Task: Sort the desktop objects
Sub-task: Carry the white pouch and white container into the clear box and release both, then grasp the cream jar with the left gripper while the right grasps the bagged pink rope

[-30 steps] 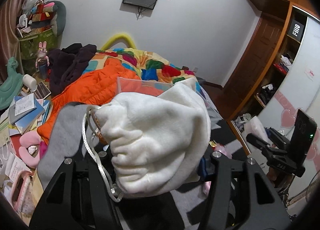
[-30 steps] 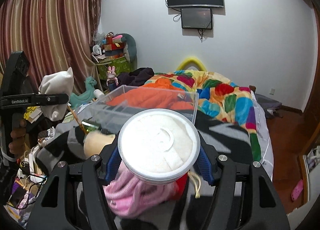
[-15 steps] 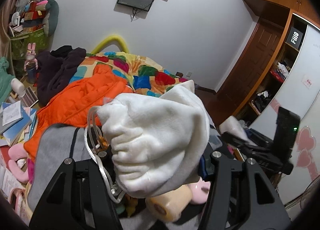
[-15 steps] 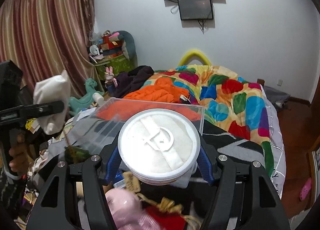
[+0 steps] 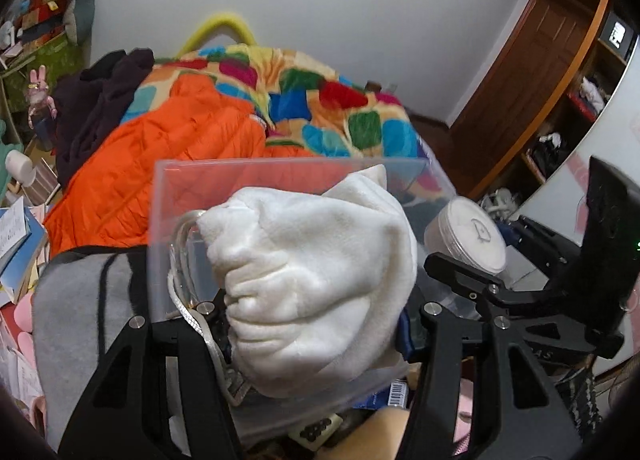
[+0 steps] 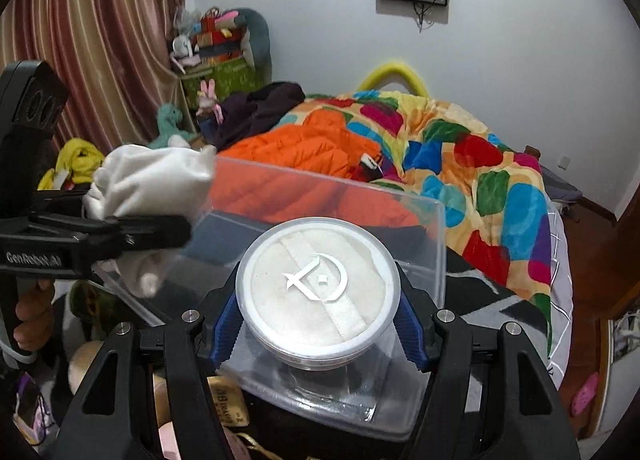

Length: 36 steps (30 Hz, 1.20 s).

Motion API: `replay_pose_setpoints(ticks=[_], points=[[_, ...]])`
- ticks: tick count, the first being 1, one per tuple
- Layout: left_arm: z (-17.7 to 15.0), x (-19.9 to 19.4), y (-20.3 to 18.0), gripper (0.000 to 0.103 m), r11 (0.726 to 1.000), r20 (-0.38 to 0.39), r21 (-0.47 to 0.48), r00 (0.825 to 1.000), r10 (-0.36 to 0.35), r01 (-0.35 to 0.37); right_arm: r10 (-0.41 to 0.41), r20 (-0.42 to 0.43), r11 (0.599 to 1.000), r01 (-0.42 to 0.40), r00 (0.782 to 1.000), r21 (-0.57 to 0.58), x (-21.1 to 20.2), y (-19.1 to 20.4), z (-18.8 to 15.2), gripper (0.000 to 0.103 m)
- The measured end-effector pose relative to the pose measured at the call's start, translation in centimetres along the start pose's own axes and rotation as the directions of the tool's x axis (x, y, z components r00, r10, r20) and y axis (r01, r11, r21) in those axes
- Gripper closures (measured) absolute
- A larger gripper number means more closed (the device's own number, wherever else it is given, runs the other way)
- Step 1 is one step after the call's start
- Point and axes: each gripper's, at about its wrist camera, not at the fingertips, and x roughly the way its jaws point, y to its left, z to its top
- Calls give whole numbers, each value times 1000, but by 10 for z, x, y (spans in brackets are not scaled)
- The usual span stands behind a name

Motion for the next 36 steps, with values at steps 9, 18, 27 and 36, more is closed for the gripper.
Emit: replay_pose_setpoints(ticks=[9,18,27,36], points=[[-4,29,-18,48,994,-92,87,993,71,-63,-32,-82,999,30,996,-24,22,1,5,41],[-8,33,-18,46,994,-142,101,988,54,-40,-52,-114,998,47,992,-46,26,0,8,41],[-10,29,-23,40,994,-167,105,986,32,-14,-52,-140,997,43,989,-63,19,5,7,40],[-7,-17,-18,35,997,-75,73,996,39,-34,-77,-53,996,74,996,-58,-29,11,6,28]])
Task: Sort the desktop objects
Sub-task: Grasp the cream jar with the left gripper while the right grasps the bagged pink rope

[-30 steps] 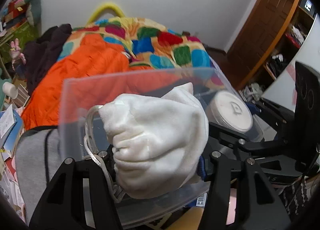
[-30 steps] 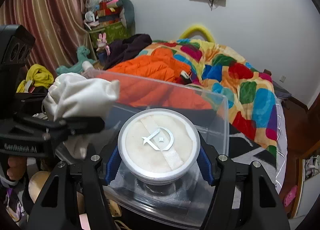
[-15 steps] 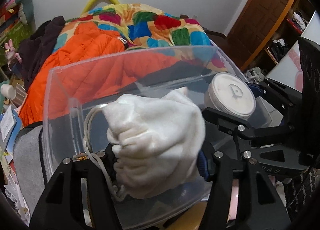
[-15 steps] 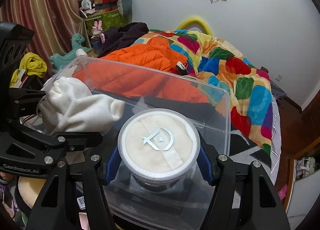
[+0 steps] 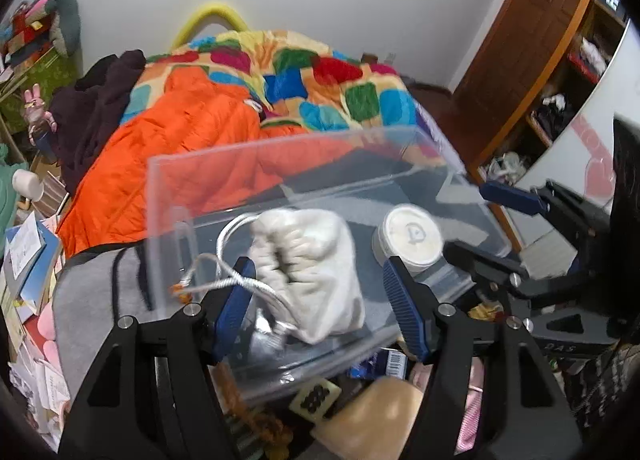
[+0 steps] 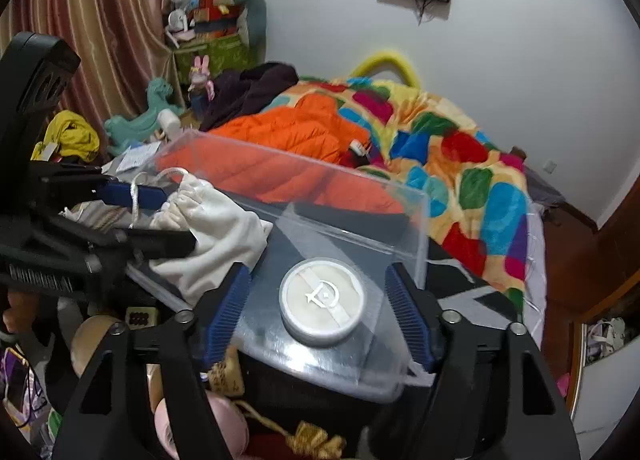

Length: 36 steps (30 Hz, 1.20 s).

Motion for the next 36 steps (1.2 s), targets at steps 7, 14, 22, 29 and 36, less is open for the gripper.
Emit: replay_pose_setpoints(ticks=[7,14,22,29,36], points=[[-17,-46,9,27,1000,67,-29,998,8,-6,-34,83,999,34,996,9,-42,10,-28,25],[-53,-73,0,22,995,114,25,990,89,-92,-41,127,989,22,991,148,-61,9,-73,21],[-94,-76,-23,20,989,106,102,989,98,-109,-53,104,963,23,993,267,-54,19,-129,21],[-117,-69,-37,13,992,83,105,995,62,-70,-13,118,945,-27,993,325,-51,34,-152,13],[-128,-57,-46,13,992,58,108,996,61,-68,-7,75,932,-20,997,362,-34,37,-170,9]])
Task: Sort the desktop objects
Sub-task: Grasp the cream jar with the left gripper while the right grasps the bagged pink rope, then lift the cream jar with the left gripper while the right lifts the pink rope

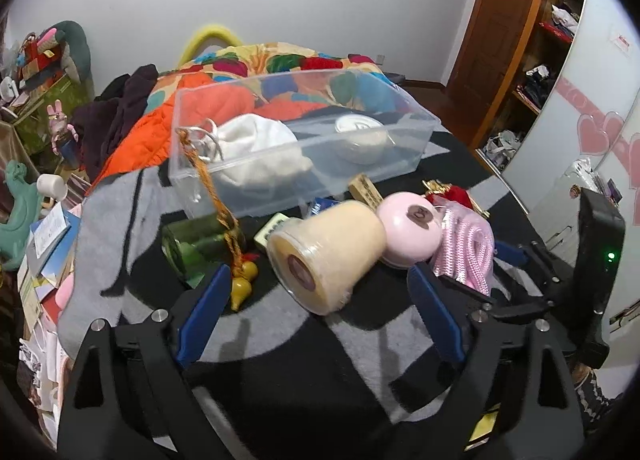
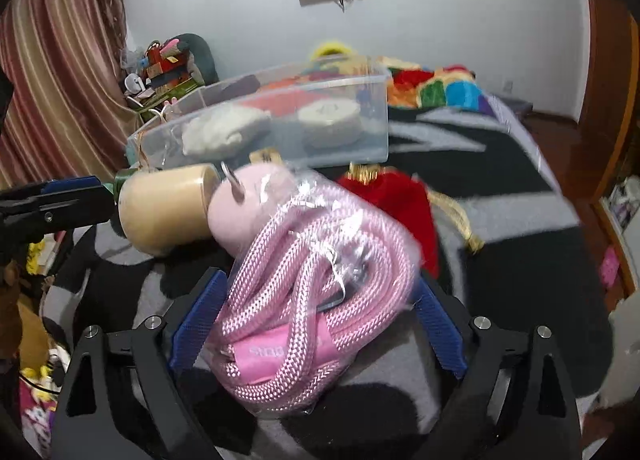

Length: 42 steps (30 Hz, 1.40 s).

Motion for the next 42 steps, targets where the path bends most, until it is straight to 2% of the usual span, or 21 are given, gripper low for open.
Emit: replay_pose_setpoints(ticks=[3,5,10,13,14,17,22,26,30,33,37,39,42], points=[[-2,9,-5,13,1000,-18,-2,1000,-1,1,22,-12,998,-22,1000,58,6,-11,-6,1],[-3,17,-9,13,1000,-29,-8,1000,4,-4,37,1,996,-37,999,87,6,-15,-8,0],[1,34,-14,13,1000,-44,-29,999,3,-4,0,17,1000,0,1000,16,3,-2,-12,3],[4,42,-16,13,999,-58,-34,998,15,-17,13,31,1000,-13,999,0,-1,-5,-14,10],[5,45,-17,13,999,-62,-32,998,21,-23,20,36,1000,-19,999,-9,-3,-6,-14,18],[5,53,-19,12,999,-70,-25,997,38,-40,46,38,999,-46,998,-1,-7,-14,-14,28],[9,55,-18,7,999,-53,-24,998,20,-21,126,42,990,-129,991,63,-15,-31,-11,41],[10,55,-12,6,999,-33,-34,999,-16,15,145,62,986,-149,987,72,-22,-37,-9,51],[10,54,-5,7,998,-25,-58,999,-34,32,164,67,983,-169,984,76,-26,-39,-7,53],[6,52,1,9,999,-20,-45,999,28,-29,159,68,984,-164,985,67,-26,-38,-7,53],[-3,47,10,11,998,-31,-52,999,20,-22,154,81,985,-159,985,65,-30,-41,-5,56],[-6,42,10,18,999,-25,-34,999,25,-25,143,101,987,-150,985,61,-36,-43,-2,64],[-8,35,6,23,999,-10,3,999,49,-49,147,115,987,-154,982,50,-43,-44,1,65]])
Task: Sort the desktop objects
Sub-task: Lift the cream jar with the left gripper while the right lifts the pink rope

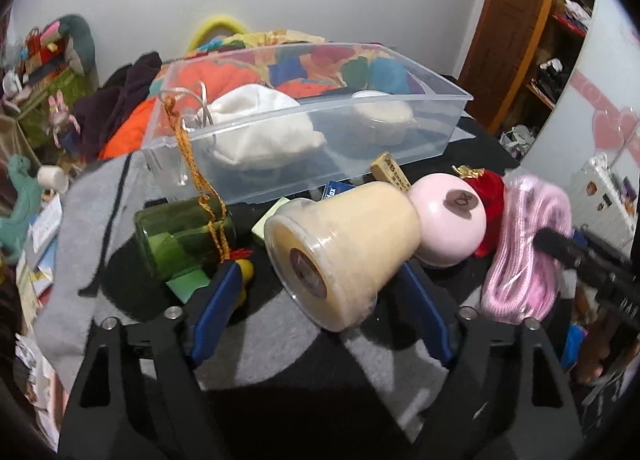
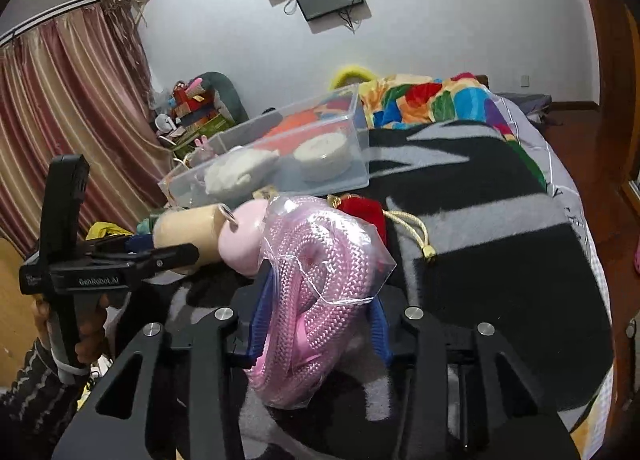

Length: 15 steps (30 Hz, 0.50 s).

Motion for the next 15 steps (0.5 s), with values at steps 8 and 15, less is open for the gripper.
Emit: replay_pose_setpoints(ticks=[8,15], points=[[2,-8,0,24,998,15,50,999,43,-44,-66,15,998,66,998,-18,1,0,3,64],[-2,-16,10,24,997,5,38,998,63,-63,-85,1,996,85,996,-2,-2,-6,2,56]])
